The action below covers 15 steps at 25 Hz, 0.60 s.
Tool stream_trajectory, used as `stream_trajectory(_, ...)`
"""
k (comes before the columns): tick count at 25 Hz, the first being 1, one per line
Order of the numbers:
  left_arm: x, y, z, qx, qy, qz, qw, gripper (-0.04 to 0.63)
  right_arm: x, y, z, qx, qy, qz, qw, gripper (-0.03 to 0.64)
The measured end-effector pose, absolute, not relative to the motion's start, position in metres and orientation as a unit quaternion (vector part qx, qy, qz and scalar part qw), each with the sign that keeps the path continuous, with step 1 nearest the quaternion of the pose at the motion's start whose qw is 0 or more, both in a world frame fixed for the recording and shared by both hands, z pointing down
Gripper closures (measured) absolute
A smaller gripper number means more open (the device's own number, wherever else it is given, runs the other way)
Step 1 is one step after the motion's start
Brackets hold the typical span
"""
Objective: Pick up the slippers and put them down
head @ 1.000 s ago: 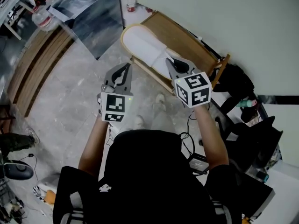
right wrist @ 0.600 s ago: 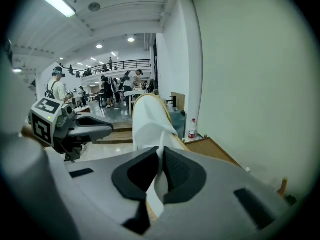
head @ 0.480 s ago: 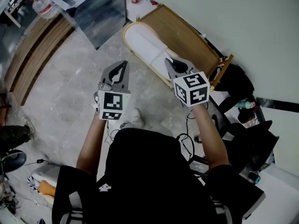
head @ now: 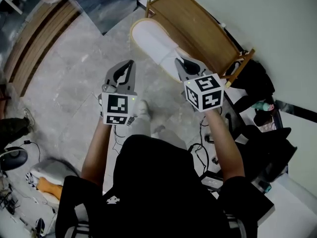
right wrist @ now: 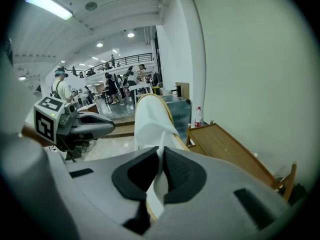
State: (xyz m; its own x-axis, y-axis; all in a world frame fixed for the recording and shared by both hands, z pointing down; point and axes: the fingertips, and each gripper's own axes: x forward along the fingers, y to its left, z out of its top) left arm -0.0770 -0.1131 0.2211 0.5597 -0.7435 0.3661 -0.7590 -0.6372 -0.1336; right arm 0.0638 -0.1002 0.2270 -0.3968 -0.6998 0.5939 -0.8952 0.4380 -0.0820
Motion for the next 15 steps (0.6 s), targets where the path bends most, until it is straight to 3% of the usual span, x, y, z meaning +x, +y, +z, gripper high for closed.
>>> stream_trajectory(15,-0.086,-0.103,0.361,0.863,-0.458,0.209,0.047,0.591,0.063,-0.088,0.346,0.477,-0.821,0.205,0.238,0.604)
